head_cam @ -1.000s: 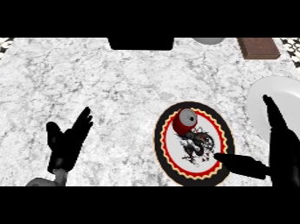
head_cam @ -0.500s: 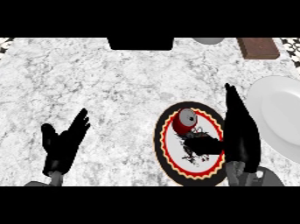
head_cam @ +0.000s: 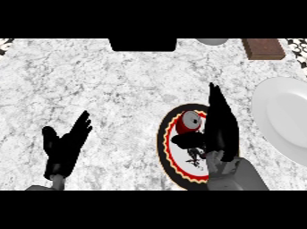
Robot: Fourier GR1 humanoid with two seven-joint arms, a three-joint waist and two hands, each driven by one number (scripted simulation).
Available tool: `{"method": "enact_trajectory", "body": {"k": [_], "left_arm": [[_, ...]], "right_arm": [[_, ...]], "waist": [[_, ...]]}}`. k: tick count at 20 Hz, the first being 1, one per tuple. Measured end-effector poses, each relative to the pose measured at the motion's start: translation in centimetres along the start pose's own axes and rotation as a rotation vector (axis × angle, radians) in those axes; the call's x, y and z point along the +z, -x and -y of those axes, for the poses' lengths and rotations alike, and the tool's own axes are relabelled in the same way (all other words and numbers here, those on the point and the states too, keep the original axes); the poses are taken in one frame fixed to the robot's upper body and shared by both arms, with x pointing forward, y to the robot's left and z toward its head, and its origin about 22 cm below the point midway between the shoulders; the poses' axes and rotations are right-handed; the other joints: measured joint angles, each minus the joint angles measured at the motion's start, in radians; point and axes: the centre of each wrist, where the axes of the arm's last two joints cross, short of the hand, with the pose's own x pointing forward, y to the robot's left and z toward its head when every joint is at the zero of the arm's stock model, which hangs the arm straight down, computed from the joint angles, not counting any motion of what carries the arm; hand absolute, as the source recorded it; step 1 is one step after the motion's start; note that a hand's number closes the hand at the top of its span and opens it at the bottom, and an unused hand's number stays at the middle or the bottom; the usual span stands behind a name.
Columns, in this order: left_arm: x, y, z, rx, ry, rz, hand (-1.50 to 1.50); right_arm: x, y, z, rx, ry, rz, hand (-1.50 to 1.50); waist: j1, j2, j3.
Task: Pick the can from the plate and place it in the plate
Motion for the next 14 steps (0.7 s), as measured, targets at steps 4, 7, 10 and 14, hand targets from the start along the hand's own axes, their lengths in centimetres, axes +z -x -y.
{"method": "enact_trajectory", "body": {"k": [4, 7, 10, 14], "left_arm": [[0.1, -0.1, 0.4, -0.002, 0.005, 0.003, 0.0], [0.4, -0.4, -0.6, 0.0, 0.004, 0.001, 0.0], [0.4, -0.2, -0.6, 0.002, 0.005, -0.003, 0.0], [0.0, -0.5, -0.4, 0.005, -0.001, -0.009, 0.0]], "right_arm": [[-0.2, 0.0, -1.3, 0.048, 0.003, -0.018, -1.5], [-0.4, 0.6, -1.9, 0.087, 0.006, -0.044, -1.5], [-1.1, 0.8, -2.3, 0.108, 0.003, -0.065, -1.5], [-1.4, 1.1, -2.9, 0.12, -0.013, -0.08, -1.5]], "waist": [[0.0, 0.0, 0.0], [-0.001, -0.001, 0.0], [0.0, 0.0, 0.0], [-0.001, 0.0, 0.0]]}}
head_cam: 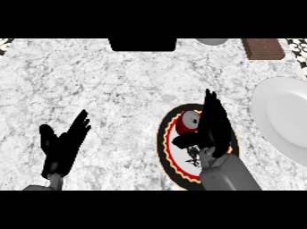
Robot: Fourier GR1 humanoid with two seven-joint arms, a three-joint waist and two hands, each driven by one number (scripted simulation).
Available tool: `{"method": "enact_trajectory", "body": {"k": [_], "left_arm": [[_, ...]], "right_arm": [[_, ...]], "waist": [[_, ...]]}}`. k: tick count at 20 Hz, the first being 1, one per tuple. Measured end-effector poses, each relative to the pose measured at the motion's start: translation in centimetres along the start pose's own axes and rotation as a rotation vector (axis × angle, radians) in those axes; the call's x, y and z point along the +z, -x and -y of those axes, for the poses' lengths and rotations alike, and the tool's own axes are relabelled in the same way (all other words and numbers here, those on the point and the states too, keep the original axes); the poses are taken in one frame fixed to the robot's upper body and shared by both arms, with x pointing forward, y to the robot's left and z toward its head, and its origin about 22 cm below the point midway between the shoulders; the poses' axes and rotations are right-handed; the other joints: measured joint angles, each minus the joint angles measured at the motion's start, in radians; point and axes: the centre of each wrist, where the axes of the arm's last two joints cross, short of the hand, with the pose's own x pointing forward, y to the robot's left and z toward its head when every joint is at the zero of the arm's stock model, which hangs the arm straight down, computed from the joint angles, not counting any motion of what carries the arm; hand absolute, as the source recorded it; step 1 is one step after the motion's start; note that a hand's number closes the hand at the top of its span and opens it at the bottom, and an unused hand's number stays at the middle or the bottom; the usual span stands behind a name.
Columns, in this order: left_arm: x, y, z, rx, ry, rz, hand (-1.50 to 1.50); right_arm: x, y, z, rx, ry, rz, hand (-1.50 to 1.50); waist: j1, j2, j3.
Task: Pick the can from the plate and place it in the plate
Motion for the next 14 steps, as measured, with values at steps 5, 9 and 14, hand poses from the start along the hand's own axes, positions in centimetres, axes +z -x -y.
{"method": "enact_trajectory", "body": {"k": [5, 9, 14], "left_arm": [[0.0, 0.3, 0.9, -0.002, 0.003, 0.003, 0.0], [0.0, 0.3, 0.5, -0.006, 0.0, 0.008, 0.0], [0.0, 0.2, 0.3, 0.002, -0.004, 0.005, 0.0]], "right_arm": [[-0.8, -0.1, -1.2, 0.025, -0.038, -0.012, -1.5], [-1.7, 0.4, -2.3, 0.07, -0.085, -0.02, 1.5], [-2.3, 0.3, -2.5, 0.115, -0.065, 0.0, 1.5]], "waist": [[0.002, 0.0, 0.0], [0.002, 0.0, 0.0], [0.001, -0.001, 0.0]]}}
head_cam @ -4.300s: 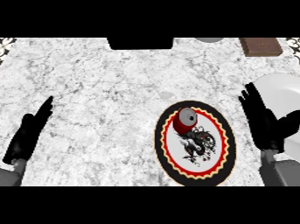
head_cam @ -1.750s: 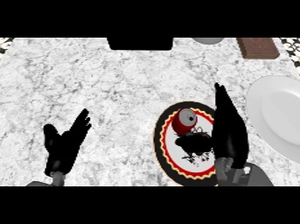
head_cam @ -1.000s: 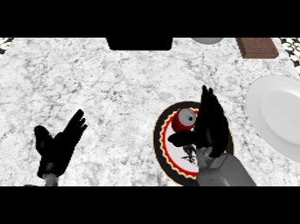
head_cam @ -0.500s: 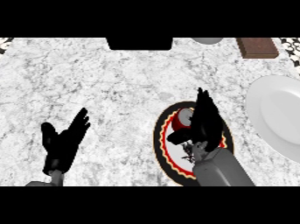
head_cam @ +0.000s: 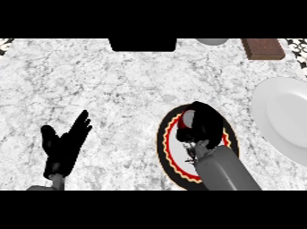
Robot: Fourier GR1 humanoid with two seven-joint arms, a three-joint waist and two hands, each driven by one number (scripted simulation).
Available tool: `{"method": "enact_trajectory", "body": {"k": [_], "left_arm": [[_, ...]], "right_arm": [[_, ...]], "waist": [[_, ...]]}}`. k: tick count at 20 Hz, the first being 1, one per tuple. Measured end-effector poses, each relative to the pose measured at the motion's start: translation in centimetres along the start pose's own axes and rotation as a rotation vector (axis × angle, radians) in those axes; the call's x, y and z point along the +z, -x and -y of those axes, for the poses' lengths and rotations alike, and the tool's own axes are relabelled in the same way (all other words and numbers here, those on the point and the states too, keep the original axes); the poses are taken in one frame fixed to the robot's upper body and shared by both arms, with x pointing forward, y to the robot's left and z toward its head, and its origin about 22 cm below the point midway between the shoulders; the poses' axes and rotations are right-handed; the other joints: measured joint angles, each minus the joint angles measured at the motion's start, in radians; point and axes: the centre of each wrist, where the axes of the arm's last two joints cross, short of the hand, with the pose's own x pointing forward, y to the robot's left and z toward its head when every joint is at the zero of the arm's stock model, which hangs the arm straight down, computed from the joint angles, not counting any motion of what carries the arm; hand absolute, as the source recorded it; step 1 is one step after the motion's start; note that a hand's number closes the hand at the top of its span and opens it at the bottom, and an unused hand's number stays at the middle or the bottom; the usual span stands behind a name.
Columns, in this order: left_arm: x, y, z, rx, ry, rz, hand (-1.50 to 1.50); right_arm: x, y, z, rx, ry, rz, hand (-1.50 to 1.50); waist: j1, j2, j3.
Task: Pick the can from the plate and place it in the plate
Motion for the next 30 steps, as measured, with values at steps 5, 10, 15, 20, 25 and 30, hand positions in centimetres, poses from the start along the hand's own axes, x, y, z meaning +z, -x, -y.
{"method": "enact_trajectory", "body": {"k": [5, 10, 15, 20, 25, 30], "left_arm": [[0.2, 0.3, 0.8, 0.001, 0.007, -0.003, 0.0], [0.3, 0.4, -0.2, 0.003, -0.012, -0.009, 0.0], [0.6, 1.2, -0.6, 0.012, -0.03, -0.017, 0.0], [0.9, 1.1, -1.0, 0.017, -0.042, -0.015, 0.0], [0.6, 0.8, -1.1, 0.018, -0.04, -0.009, 0.0], [0.4, 0.6, -0.7, 0.01, -0.022, 0.0, 0.0]], "right_arm": [[-0.4, 0.0, -0.6, 0.037, 0.044, 0.009, 1.5], [4.0, 2.8, -2.0, 0.129, 0.019, 0.287, 1.5], [9.8, 6.1, -2.3, 0.13, -0.008, 0.642, 1.5], [13.8, 10.6, 1.4, 0.011, 0.119, 0.794, 1.5], [15.8, 13.8, 5.2, -0.173, 0.243, 0.765, 1.5], [14.8, 16.4, 7.6, -0.316, 0.334, 0.668, 1.5]], "waist": [[0.0, -0.003, -0.001], [-0.02, -0.017, -0.003], [-0.043, -0.024, -0.001], [-0.056, -0.019, 0.001], [-0.048, -0.01, 0.002], [-0.028, -0.004, 0.004]]}}
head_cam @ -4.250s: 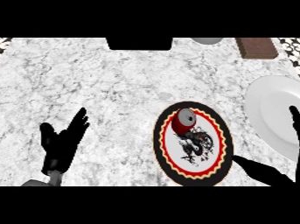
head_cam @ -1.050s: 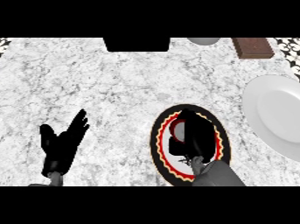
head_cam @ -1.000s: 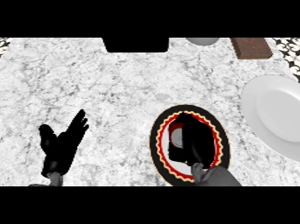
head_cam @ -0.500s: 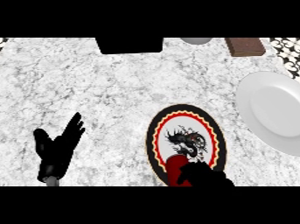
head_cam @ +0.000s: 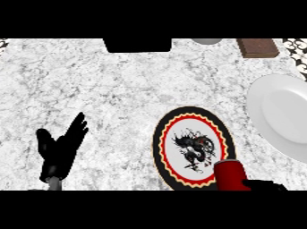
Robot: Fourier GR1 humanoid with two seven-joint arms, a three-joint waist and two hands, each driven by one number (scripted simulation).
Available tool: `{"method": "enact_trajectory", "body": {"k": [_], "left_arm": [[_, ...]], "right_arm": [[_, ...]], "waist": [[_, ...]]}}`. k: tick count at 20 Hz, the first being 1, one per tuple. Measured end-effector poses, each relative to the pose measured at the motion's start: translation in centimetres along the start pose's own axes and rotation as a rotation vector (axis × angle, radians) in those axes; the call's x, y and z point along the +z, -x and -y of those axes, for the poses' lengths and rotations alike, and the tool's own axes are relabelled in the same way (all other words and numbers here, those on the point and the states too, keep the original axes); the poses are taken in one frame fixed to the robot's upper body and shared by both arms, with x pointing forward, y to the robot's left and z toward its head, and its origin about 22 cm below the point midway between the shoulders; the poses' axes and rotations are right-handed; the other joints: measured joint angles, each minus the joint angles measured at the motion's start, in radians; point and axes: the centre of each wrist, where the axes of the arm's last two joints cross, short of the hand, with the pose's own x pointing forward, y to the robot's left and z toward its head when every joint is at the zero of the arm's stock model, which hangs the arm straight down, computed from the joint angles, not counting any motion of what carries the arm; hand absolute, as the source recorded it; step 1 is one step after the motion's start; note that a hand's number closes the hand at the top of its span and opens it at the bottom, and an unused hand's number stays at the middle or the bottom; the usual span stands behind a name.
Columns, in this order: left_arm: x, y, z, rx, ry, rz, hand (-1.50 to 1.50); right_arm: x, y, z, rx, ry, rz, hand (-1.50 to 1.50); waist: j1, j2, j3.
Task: Pick the can from the plate and place it in the plate
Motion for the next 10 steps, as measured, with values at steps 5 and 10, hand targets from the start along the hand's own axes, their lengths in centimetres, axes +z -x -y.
{"method": "enact_trajectory", "body": {"k": [5, 10], "left_arm": [[-0.2, 0.0, 0.8, -0.006, 0.017, 0.009, 0.0], [-0.6, -0.5, 1.0, -0.007, 0.03, 0.002, 0.0]], "right_arm": [[-1.9, 2.2, 1.8, -0.08, 0.109, -0.058, 1.5], [-5.1, 6.6, 2.8, -0.049, 0.206, -0.081, 1.5]], "waist": [[0.014, 0.003, 0.002], [0.021, 0.005, 0.002]]}}
